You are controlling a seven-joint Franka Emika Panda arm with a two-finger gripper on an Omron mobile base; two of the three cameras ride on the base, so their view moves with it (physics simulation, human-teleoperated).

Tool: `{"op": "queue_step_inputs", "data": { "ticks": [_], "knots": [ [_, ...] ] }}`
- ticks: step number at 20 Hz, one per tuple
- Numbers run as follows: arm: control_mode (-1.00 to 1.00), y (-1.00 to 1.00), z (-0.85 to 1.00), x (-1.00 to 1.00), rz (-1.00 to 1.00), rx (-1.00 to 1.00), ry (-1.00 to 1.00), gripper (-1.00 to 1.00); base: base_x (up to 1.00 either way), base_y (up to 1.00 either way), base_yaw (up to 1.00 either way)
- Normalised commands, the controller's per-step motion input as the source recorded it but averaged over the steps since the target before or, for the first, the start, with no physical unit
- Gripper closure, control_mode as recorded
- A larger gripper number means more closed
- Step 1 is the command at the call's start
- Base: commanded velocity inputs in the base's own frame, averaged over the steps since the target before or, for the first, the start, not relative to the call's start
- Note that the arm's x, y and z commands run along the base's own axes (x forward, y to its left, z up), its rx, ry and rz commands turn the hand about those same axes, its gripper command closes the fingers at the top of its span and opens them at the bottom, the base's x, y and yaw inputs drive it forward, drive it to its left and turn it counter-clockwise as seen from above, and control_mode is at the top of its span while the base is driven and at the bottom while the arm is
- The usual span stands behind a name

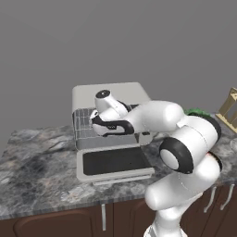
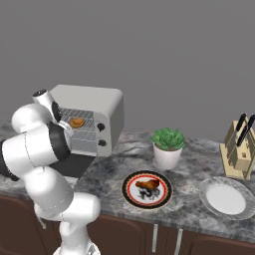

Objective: Open the toaster oven door. Place the bread on the top rack in the toaster oven and place the chicken drumstick on the bottom rack.

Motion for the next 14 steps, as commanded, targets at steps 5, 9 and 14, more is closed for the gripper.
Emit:
{"op": "queue_step_inputs", "data": {
  "ticks": [5, 9, 14],
  "knots": [
    [-1.0, -0.01, 0.06, -0.16, 0.0, 0.06, -0.18, -1.0, 0.0, 0.0, 0.0],
    [-1.0, 0.0, 0.26, 0.01, 0.0, 0.0, -0.06, -1.0, 0.0, 0.0, 0.0],
    [-1.0, 0.0, 0.06, 0.26, 0.0, 0.0, -0.06, -1.0, 0.0, 0.0, 0.0]
  ]
}}
